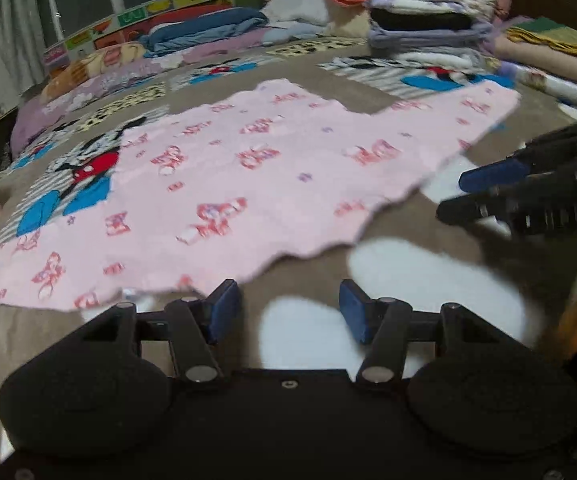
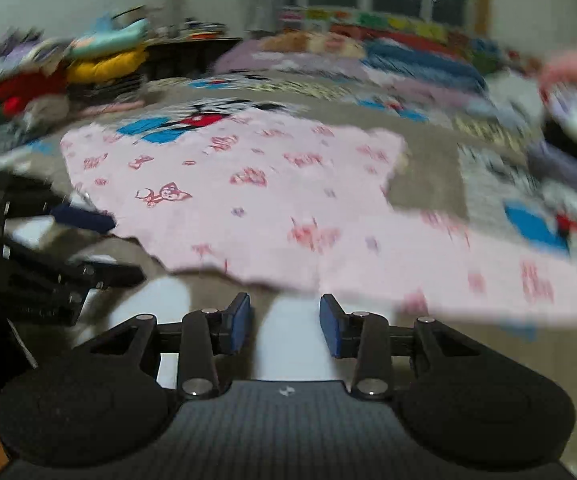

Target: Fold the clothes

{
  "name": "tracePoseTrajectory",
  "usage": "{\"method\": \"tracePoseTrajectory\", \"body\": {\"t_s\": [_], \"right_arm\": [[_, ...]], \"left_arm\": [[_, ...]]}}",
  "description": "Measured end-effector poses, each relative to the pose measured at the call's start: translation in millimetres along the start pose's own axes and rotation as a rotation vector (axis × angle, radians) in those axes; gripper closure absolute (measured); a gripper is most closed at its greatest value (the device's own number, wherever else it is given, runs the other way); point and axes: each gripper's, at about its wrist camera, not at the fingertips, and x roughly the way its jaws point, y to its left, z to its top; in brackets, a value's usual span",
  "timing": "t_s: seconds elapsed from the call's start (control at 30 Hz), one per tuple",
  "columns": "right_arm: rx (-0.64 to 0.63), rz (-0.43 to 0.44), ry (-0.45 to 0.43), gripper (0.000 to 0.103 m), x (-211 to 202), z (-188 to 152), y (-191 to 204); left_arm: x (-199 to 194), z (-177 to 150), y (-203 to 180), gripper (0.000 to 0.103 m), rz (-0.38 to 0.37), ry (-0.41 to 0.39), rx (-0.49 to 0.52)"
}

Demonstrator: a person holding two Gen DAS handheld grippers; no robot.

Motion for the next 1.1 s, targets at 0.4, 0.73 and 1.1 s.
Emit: {"method": "tracePoseTrajectory", "body": {"t_s": [0.4,0.73,1.1], "right_arm": [[1.031,0.163,-0.157,0.056,20,-40,-74],[1.214,0.146,-0.224,0.069,38,-46,-80],[1.315,0.219,-0.316,0.091,52,-63,-92]], "left_arm": [[-2,-8,10,0.038,-0.041,-0.002,-0.088],[2,-10,16,0.034,-0.052,-0.012,-0.103],[2,-12,20,0.032,-0.066,-0.019,-0.11]]}}
